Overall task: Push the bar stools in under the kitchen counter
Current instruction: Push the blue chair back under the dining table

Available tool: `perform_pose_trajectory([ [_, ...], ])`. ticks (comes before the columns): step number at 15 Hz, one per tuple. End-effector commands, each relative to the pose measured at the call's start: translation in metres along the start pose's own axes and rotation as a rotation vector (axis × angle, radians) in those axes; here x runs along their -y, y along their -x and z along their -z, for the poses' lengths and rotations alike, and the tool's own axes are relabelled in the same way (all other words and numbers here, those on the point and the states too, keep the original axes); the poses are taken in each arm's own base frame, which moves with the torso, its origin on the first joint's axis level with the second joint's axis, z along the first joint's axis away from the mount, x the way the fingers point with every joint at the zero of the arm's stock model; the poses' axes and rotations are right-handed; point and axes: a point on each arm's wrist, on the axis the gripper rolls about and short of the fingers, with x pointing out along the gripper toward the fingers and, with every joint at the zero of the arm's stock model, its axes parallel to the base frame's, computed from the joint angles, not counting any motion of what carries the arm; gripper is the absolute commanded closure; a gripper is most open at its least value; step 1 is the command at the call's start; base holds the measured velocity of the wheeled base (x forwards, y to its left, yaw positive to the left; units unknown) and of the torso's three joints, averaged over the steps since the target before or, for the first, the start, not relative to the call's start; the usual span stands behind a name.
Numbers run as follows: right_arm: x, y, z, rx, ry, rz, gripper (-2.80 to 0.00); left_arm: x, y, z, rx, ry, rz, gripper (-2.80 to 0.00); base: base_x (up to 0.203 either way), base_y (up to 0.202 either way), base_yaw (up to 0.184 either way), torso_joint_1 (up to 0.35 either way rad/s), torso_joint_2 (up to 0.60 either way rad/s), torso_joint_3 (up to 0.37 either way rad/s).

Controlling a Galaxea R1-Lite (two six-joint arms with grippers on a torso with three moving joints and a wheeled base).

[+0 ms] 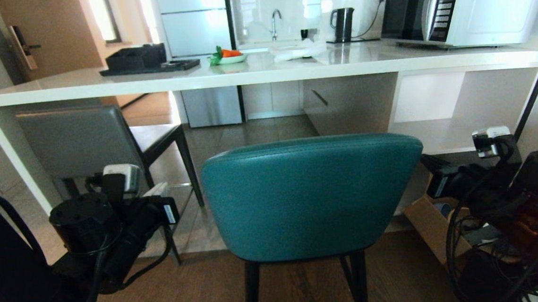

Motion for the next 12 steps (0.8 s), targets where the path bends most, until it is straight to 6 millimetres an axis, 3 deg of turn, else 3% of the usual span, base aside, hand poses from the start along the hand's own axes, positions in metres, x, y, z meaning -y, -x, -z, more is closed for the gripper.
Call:
perform_pose_trajectory([
  [1, -0.010, -0.006, 0.004, -0.003, -0.001, -0.036, 0.00, 0.010, -0.001, 0.003, -0.002, 0.001, 0.023, 0.00, 0.000, 0.000, 0.000, 0.000, 0.00, 0.000],
  [12, -0.033, -0.017, 0.006, 0.008, 0.010, -0.098, 0.00, 0.071, 0.012, 0.001, 0.022, 0.036, 0.121, 0.00, 0.000, 0.000, 0.000, 0.000, 0.00, 0.000],
])
